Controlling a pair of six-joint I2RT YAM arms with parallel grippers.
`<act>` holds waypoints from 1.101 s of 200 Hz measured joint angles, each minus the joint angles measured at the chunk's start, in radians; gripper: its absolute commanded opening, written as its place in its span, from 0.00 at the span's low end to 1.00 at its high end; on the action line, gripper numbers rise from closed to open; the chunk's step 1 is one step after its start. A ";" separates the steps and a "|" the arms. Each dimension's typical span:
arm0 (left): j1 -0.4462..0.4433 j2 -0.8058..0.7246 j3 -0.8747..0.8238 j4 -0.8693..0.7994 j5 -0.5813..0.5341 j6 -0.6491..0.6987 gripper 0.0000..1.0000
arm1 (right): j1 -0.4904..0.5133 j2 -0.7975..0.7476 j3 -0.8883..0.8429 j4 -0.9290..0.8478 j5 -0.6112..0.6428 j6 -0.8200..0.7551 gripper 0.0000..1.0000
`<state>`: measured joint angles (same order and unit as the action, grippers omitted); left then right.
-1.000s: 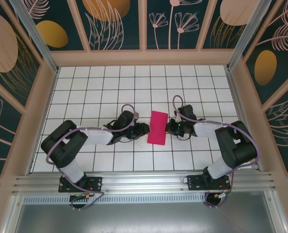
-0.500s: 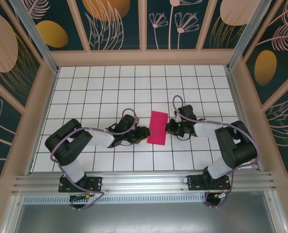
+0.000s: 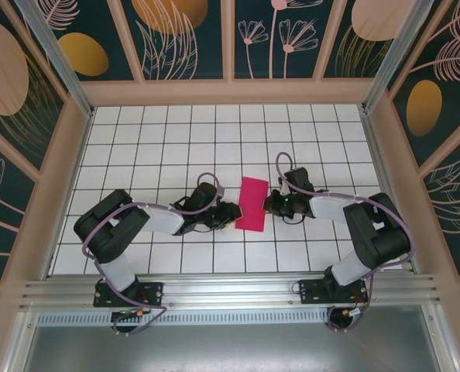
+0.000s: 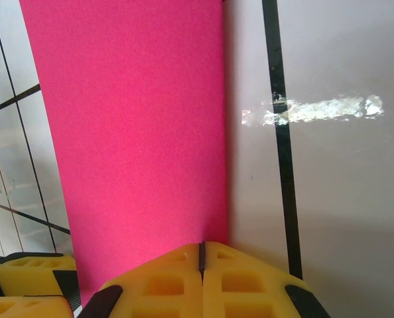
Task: Fold a paper plane with a square sheet of paper (pick it up from the middle)
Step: Fold the triangle a second time at the center of the table.
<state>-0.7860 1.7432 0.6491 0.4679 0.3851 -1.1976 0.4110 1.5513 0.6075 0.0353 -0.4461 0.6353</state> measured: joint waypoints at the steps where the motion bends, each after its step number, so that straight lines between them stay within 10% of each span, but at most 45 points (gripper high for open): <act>1: 0.000 0.000 0.000 0.000 0.000 0.000 0.33 | 0.000 0.000 0.000 0.000 0.000 0.000 0.03; 117: 0.000 0.069 0.176 -0.030 0.004 0.080 0.40 | -0.009 -0.005 -0.001 0.003 -0.001 -0.001 0.05; 220: 0.038 0.137 0.287 -0.113 0.013 0.151 0.32 | -0.008 -0.349 -0.092 -0.045 0.095 -0.018 0.34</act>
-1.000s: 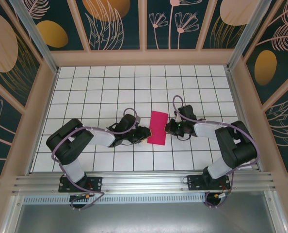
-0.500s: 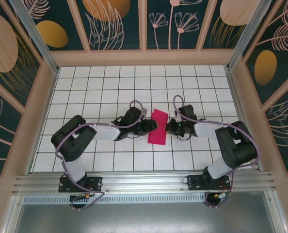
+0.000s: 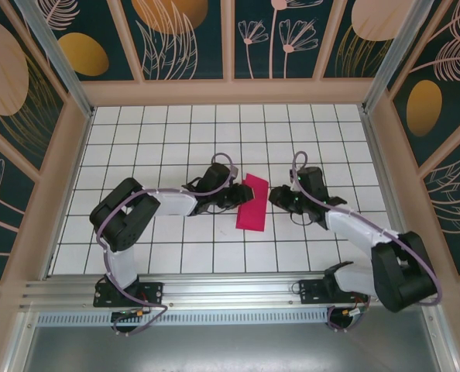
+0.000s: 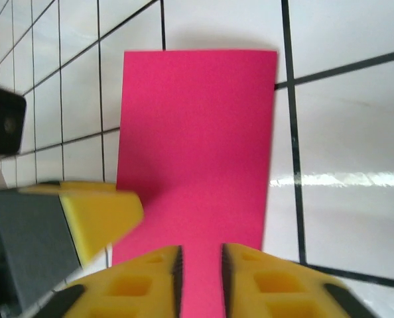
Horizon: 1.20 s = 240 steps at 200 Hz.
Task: Fold a paper plane with a square sheet of paper (pick it up from the middle)
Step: Fold the triangle a second time at the center of the table.
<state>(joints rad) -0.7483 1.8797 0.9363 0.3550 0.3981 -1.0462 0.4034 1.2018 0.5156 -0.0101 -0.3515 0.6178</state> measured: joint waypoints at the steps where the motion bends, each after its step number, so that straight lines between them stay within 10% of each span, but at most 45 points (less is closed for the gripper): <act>1: 0.001 0.000 0.000 0.000 0.000 0.000 0.31 | 0.003 -0.006 -0.005 0.000 0.002 -0.001 0.34; 55: 0.015 0.023 0.000 0.044 0.052 -0.019 0.04 | 0.225 -0.151 -0.085 0.004 0.110 0.012 0.48; 138: 0.017 0.028 -0.029 0.146 0.096 -0.105 0.14 | 0.579 -0.072 -0.050 -0.018 0.504 -0.025 0.58; 240: 0.018 0.028 -0.039 0.183 0.118 -0.114 0.16 | 0.720 0.129 0.097 -0.136 0.786 -0.043 0.49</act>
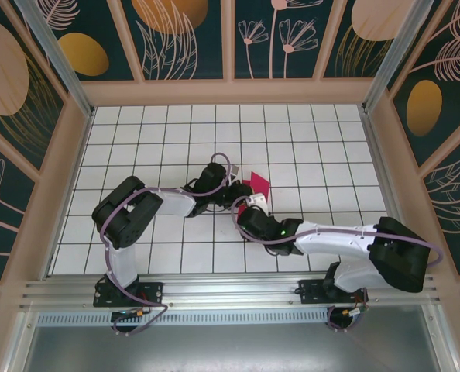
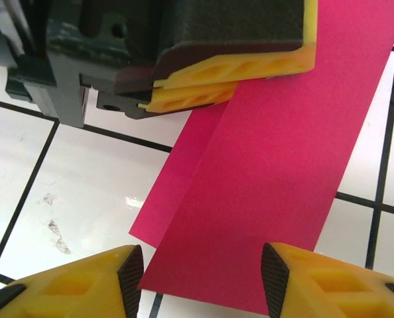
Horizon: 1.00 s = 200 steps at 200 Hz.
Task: Fold a paper plane with a square sheet of paper (pick it up from the middle)
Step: Fold the triangle a second time at the center of the table.
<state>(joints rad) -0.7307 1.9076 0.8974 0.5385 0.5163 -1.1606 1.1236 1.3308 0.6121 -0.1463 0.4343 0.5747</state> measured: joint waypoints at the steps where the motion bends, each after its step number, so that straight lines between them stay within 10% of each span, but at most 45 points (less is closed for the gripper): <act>1: 0.000 0.000 0.000 0.000 0.000 0.000 0.16 | 0.001 0.000 0.000 0.000 0.002 0.001 0.49; 125: 0.000 0.000 0.000 -0.019 0.000 0.000 0.17 | 0.005 -0.024 0.003 -0.042 0.036 0.002 0.00; 200: 0.000 -0.019 0.000 -0.088 -0.062 0.026 0.45 | -0.108 -0.063 -0.006 0.013 -0.167 -0.062 0.00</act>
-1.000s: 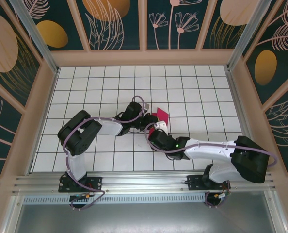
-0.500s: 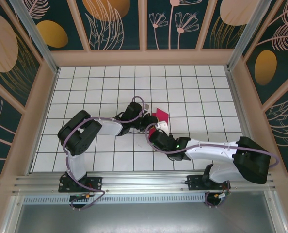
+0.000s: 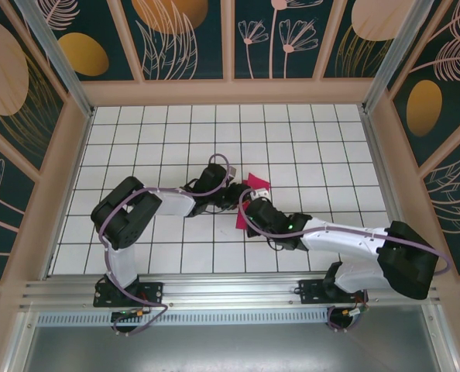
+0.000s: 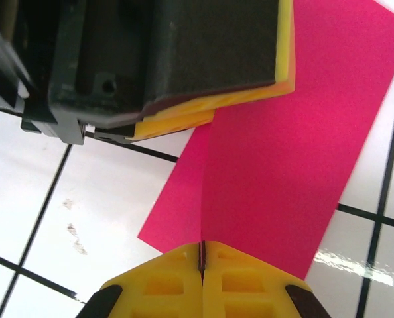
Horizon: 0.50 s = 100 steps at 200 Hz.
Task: Fold a paper plane with a square sheet of paper (pick it up from the middle)
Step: Fold the triangle a second time at the center of the table.
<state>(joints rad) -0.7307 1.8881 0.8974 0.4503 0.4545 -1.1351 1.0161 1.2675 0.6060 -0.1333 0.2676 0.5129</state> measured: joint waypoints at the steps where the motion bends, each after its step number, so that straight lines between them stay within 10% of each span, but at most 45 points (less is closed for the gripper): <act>1: 0.000 -0.001 0.000 -0.002 -0.001 0.003 0.45 | -0.002 0.000 0.000 0.001 -0.005 0.000 0.00; 100: 0.000 -0.369 -0.116 -0.243 -0.364 0.061 0.65 | -0.094 0.000 -0.026 0.108 -0.343 -0.009 0.00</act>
<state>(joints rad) -0.7307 1.5196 0.7818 0.2073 0.0902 -1.0740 0.9222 1.2675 0.5797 -0.0254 -0.0750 0.5037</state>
